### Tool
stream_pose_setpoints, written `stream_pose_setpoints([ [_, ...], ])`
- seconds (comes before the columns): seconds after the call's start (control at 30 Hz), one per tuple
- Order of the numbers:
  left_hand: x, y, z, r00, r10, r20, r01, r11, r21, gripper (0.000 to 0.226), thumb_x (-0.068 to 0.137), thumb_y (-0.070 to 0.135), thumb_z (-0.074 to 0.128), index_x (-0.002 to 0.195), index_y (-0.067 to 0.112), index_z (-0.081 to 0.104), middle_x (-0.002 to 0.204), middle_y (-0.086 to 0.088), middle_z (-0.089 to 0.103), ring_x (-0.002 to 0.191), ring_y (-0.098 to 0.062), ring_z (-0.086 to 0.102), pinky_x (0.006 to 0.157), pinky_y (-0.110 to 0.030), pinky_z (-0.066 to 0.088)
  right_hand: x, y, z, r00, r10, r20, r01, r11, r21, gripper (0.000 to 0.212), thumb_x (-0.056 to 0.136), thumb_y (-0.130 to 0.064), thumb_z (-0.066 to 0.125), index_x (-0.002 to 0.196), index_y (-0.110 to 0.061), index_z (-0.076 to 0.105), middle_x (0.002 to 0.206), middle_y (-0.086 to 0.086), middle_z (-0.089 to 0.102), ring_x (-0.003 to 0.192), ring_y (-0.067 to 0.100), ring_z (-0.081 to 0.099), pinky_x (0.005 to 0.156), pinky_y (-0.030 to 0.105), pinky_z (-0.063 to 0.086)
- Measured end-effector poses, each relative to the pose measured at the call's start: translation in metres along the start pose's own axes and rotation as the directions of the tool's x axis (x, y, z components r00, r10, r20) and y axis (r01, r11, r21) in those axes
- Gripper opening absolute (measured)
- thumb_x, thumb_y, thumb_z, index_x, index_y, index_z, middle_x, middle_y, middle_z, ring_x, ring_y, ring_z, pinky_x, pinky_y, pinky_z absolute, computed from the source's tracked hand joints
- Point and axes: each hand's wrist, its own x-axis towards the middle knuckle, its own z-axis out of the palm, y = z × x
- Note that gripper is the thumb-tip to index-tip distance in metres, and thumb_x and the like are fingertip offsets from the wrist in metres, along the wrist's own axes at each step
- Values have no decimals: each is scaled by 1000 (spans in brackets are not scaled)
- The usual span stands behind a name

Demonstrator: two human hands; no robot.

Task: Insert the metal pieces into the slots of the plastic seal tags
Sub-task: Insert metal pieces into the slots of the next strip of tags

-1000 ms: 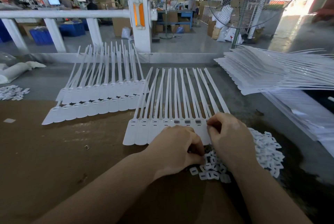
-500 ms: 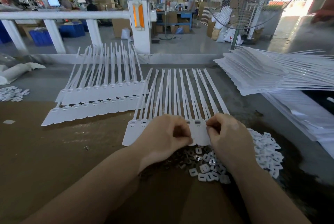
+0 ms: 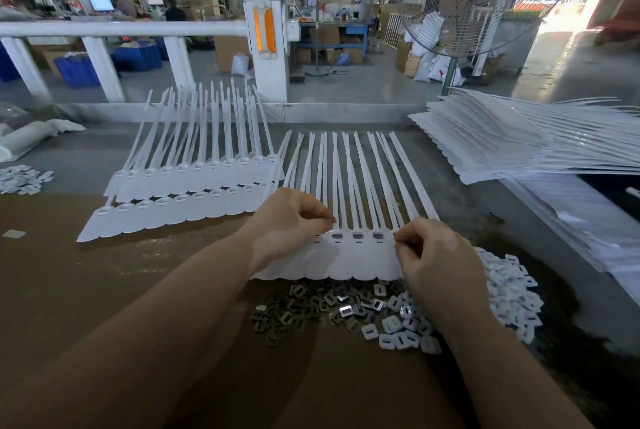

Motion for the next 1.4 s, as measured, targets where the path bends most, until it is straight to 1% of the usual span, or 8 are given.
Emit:
stream_pose_setpoints([
  [0.17,11,0,2,998,-48,34,46,997,65,8,85,14,68,91,16,73,80,12,66,79,0,60,67,-11,44,0,0,0,1000,-1,-5,1,1000,-3,7,87,-14,59,90,-14,66,88,-2,64,86,16,55,74,29,47],
  [0.33,19,3,2,992,-112,57,106,989,105,7,83,16,70,80,22,69,71,13,62,64,2,54,52,-8,37,0,0,0,1000,-4,-1,4,1000,6,8,88,-15,58,90,-14,66,88,-2,64,86,16,56,75,31,48],
  [0.53,22,2,5,987,-147,58,142,986,92,5,84,17,69,79,19,68,73,9,62,70,-3,54,55,-14,37,0,0,0,1000,-8,-9,8,1000,4,8,88,-14,58,89,-14,66,88,-2,63,85,16,56,73,31,48],
  [0.67,23,0,7,986,-153,64,145,982,118,9,83,17,70,90,12,72,87,2,66,86,-13,59,76,-24,45,-1,1,1,1000,-7,-10,7,1000,3,7,88,-14,59,89,-15,66,87,-3,63,85,15,55,72,30,47],
  [0.77,24,0,7,985,-162,66,153,980,125,11,82,18,71,90,11,73,90,1,67,89,-14,59,81,-27,46,-1,1,1,1000,-11,-13,11,1000,2,7,88,-14,59,89,-14,66,87,-3,63,85,15,55,73,30,48],
  [0.9,26,2,7,983,-172,64,162,978,131,1,80,17,73,80,16,73,84,5,66,82,-7,58,69,-21,44,0,1,1,1000,-14,-12,14,1000,-6,7,88,-15,59,89,-15,66,87,-3,63,85,14,55,72,29,47],
  [1.1,27,4,6,980,-187,65,178,976,125,5,79,18,74,75,18,72,74,7,64,71,-4,55,55,-16,38,-1,1,0,1000,-14,-8,14,1000,-11,7,89,-16,59,90,-16,66,87,-5,62,85,12,55,73,27,47],
  [1.4,26,1,4,972,-225,75,218,972,92,6,81,24,73,82,18,72,79,4,64,76,-10,55,59,-21,39,0,1,1,1000,-16,-8,16,1000,-8,7,88,-15,58,89,-15,65,87,-4,62,85,14,55,74,29,48],
])
